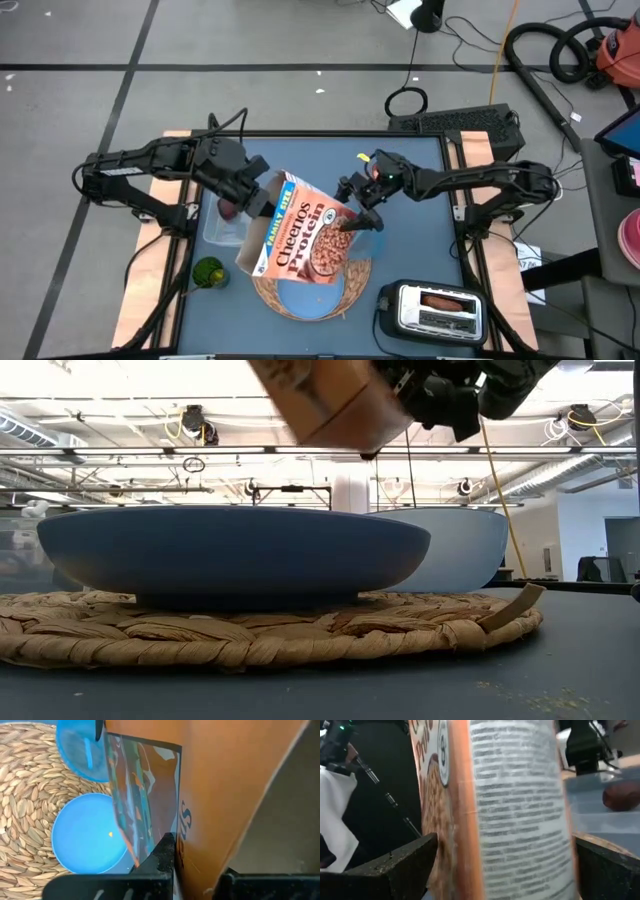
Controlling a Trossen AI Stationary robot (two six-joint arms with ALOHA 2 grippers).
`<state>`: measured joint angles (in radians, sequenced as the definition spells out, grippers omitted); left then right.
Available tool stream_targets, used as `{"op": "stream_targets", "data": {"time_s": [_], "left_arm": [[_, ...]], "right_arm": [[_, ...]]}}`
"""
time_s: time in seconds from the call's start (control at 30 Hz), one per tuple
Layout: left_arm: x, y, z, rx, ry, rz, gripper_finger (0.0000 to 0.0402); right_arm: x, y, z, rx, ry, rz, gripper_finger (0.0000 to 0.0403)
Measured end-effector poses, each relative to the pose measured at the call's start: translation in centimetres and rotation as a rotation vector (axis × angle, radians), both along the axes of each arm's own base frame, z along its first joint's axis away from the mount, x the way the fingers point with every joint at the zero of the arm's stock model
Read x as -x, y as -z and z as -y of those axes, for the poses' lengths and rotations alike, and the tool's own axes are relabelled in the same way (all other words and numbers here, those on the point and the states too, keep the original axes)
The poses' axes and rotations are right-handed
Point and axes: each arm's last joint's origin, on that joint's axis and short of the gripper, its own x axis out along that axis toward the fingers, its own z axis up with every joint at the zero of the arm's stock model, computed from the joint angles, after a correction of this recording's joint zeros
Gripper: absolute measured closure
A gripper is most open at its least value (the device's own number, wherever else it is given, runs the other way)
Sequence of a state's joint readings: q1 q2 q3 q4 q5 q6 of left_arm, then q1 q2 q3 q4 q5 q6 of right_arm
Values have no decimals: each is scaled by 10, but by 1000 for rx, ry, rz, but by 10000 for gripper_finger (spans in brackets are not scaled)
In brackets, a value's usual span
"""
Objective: Arrange a breakfast setting
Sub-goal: Pour the cereal into the blue bowl
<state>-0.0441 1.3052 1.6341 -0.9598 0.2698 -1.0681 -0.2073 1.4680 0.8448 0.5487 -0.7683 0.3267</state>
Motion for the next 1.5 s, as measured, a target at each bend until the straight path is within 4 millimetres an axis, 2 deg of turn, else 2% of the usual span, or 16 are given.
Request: {"op": "stream_targets", "data": {"time_s": [0.13, 0.27, 0.43, 0.67, 0.77, 1.0, 1.33, 1.5], "left_arm": [[0, 0, 0, -1, 0, 0, 401], [0, 0, 0, 0, 1, 0, 401], [0, 0, 0, -2, -2, 0, 401], [0, 0, 0, -7, -6, 1, 392], [0, -1, 0, -7, -7, 7, 383], [0, -1, -1, -19, -4, 11, 372], [-2, 1, -3, -56, -35, 9, 289], [3, -3, -8, -77, -13, 34, 276]], "right_arm": [[-2, 2, -3, -2, -11, -9, 8], [-3, 2, -11, 17, -39, 7, 31], [-4, 2, -19, 27, -61, 17, 87], [-4, 0, -21, 29, -66, 35, 177], [-4, -1, -21, 30, -66, 45, 197], [-4, -1, -21, 33, -65, 53, 191], [-4, -2, -20, 35, -57, 57, 196], [-4, -2, -20, 36, -58, 59, 196]]}}
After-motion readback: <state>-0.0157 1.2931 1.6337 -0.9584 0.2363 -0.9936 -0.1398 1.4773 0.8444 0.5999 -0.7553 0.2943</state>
